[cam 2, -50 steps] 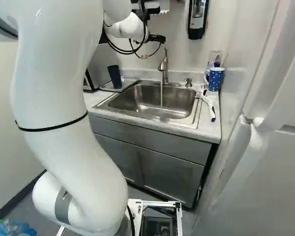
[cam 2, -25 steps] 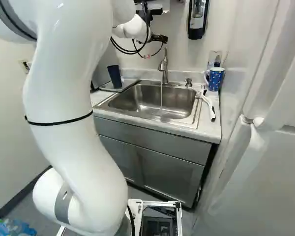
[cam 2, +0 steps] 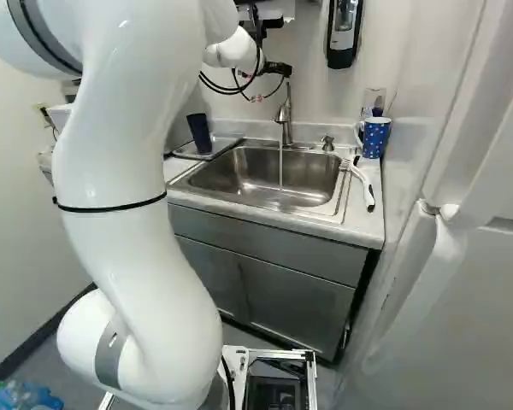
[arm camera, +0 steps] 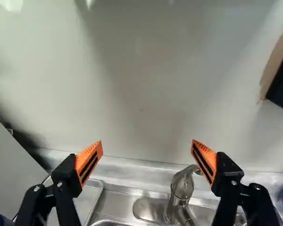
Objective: Rinse the cup and place it in the tray
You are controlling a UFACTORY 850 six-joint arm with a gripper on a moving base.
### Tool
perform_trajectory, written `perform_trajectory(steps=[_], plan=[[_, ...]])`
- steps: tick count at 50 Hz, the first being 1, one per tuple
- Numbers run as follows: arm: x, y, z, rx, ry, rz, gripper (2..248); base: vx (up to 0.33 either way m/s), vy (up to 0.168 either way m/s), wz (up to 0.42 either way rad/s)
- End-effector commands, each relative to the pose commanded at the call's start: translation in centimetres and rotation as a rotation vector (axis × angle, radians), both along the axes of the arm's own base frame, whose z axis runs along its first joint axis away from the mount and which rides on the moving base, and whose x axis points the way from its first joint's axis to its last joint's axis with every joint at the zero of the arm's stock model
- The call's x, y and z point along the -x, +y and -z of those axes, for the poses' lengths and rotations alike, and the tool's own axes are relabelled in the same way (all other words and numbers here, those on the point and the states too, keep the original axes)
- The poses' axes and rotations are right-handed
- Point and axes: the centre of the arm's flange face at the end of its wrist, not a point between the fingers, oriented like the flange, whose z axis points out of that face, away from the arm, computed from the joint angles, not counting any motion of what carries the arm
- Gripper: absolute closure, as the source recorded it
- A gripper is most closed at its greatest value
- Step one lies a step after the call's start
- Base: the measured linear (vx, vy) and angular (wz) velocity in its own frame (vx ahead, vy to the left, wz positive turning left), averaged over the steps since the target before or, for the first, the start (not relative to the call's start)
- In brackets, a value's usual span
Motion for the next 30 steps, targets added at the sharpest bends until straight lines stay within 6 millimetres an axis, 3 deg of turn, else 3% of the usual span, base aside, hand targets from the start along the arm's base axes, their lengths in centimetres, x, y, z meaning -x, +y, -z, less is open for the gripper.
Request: perform_trajectory(steps=[30], plan=[[0.08, -0.41, 0.41, -0.008, 0.045, 0.004, 3, 0.000, 0.000, 0.000]])
